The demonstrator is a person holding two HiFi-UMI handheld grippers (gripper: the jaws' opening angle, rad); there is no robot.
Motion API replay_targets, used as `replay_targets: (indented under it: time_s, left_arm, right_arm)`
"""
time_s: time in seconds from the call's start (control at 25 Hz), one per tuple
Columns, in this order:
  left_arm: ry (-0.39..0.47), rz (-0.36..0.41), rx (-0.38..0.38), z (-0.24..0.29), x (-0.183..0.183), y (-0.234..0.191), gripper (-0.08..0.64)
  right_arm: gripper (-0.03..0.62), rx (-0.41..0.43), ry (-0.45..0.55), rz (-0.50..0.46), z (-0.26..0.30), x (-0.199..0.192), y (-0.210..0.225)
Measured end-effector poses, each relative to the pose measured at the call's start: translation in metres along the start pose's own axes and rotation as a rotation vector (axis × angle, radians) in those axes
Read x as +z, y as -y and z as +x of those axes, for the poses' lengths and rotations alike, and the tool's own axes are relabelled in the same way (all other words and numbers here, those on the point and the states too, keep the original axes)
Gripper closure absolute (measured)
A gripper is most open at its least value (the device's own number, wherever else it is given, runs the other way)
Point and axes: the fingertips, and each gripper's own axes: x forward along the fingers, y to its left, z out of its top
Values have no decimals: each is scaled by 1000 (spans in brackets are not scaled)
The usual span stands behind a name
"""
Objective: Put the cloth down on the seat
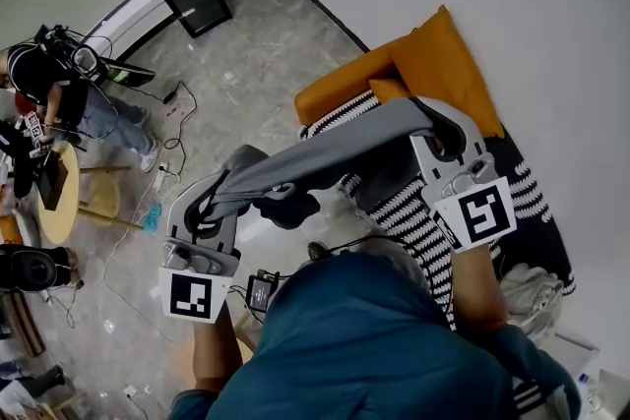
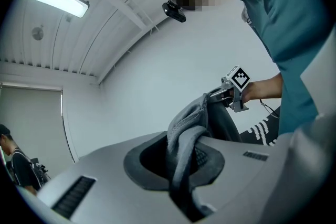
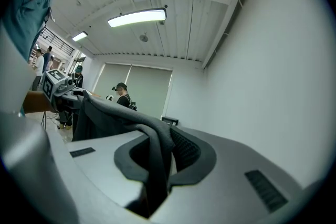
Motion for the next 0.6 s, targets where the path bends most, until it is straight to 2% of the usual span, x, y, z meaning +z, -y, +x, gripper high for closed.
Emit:
replay_targets:
  time_s: [0.24,0.6]
  left_arm:
    - [18,-34,14,1,-11,-19,529]
    - [-15,-29,34,50,-12,-37,529]
  right_arm:
    - [546,19,-17,-17,16,-2,-10]
    - [546,38,-1,6,51,-16,30]
